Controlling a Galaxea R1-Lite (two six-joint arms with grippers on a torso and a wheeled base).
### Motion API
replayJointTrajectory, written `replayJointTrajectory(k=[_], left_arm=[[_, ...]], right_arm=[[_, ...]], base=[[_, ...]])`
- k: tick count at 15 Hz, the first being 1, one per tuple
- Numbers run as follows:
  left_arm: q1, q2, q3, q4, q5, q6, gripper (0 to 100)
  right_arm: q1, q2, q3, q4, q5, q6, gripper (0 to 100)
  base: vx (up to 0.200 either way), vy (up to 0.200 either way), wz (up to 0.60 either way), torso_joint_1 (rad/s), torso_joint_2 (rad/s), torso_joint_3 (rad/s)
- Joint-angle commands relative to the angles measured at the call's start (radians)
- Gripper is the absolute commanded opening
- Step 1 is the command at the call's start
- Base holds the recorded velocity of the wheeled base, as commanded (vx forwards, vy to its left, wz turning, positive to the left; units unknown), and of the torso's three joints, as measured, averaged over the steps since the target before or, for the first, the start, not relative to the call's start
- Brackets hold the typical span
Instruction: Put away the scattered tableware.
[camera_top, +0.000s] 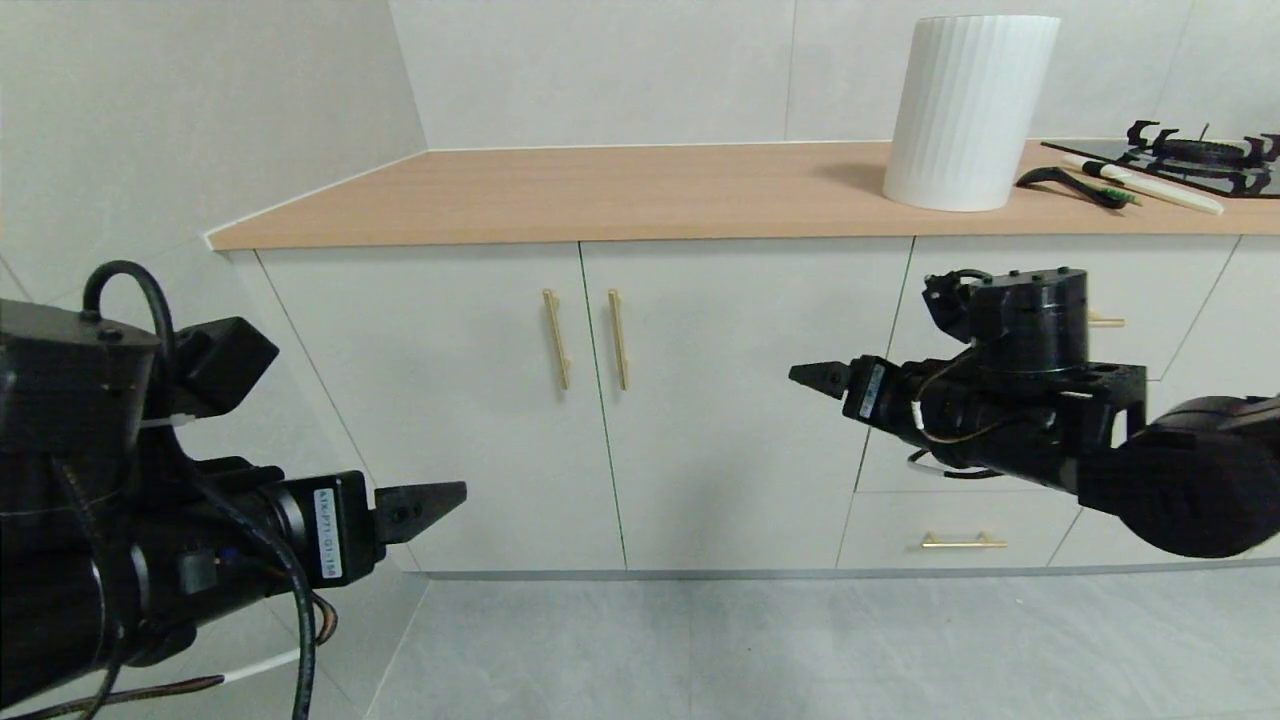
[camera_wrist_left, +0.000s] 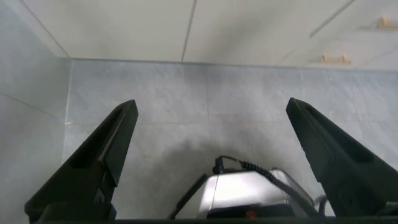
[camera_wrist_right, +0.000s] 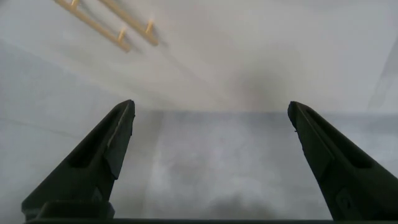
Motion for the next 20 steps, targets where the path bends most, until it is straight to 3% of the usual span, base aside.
replayJointTrajectory(k=[1,3,6,7,8,11,13,15,17,19,20], left_arm=[[0.057,-0.102,0.013,0.001,0.000,0.025,100],[0.078,-0.224,0.053,0.002,0.002,0.076,100],[0.153,-0.497,0.161,0.004,-0.003,0.261,100],[0.185,-0.579,0.184,0.005,-0.001,0.312,100],[0.213,-0.651,0.192,0.007,-0.001,0.340,100],[0.296,-0.844,0.203,0.010,0.000,0.386,100],[0.362,-0.964,0.232,0.010,-0.003,0.427,100],[0.411,-1.077,0.281,0.010,-0.004,0.475,100],[0.443,-1.154,0.326,0.010,-0.003,0.482,100],[0.474,-1.155,0.341,0.004,0.029,0.458,100],[0.509,-1.171,0.347,0.010,0.023,0.462,100]], right_arm=[[0.002,-0.299,0.143,-0.001,-0.109,-0.099,100],[0.002,-0.492,0.243,0.001,-0.158,-0.183,100],[-0.024,-0.814,0.399,0.010,-0.174,-0.370,100],[-0.047,-0.912,0.436,0.010,-0.184,-0.445,100],[-0.102,-0.986,0.468,0.010,-0.187,-0.493,100],[-0.280,-1.216,0.565,0.052,-0.186,-0.602,100],[-0.379,-1.412,0.579,0.240,-0.183,-0.651,100],[-0.403,-1.578,0.565,0.455,-0.178,-0.653,100],[-0.414,-1.685,0.569,0.573,-0.190,-0.654,100],[-0.497,-1.740,0.589,0.595,-0.184,-0.651,100],[-0.503,-1.779,0.623,0.595,-0.171,-0.653,100]], base=[[0.000,0.000,0.00,0.000,0.00,0.000],[0.000,0.000,0.00,0.000,0.00,0.000],[0.000,0.000,0.00,0.000,0.00,0.000],[0.000,0.000,0.00,0.000,0.00,0.000],[0.000,0.000,0.00,0.000,0.00,0.000],[0.000,0.000,0.00,0.000,0.00,0.000],[0.000,0.000,0.00,0.000,0.00,0.000],[0.000,0.000,0.00,0.000,0.00,0.000],[0.000,0.000,0.00,0.000,0.00,0.000],[0.000,0.000,0.00,0.000,0.00,0.000],[0.000,0.000,0.00,0.000,0.00,0.000]])
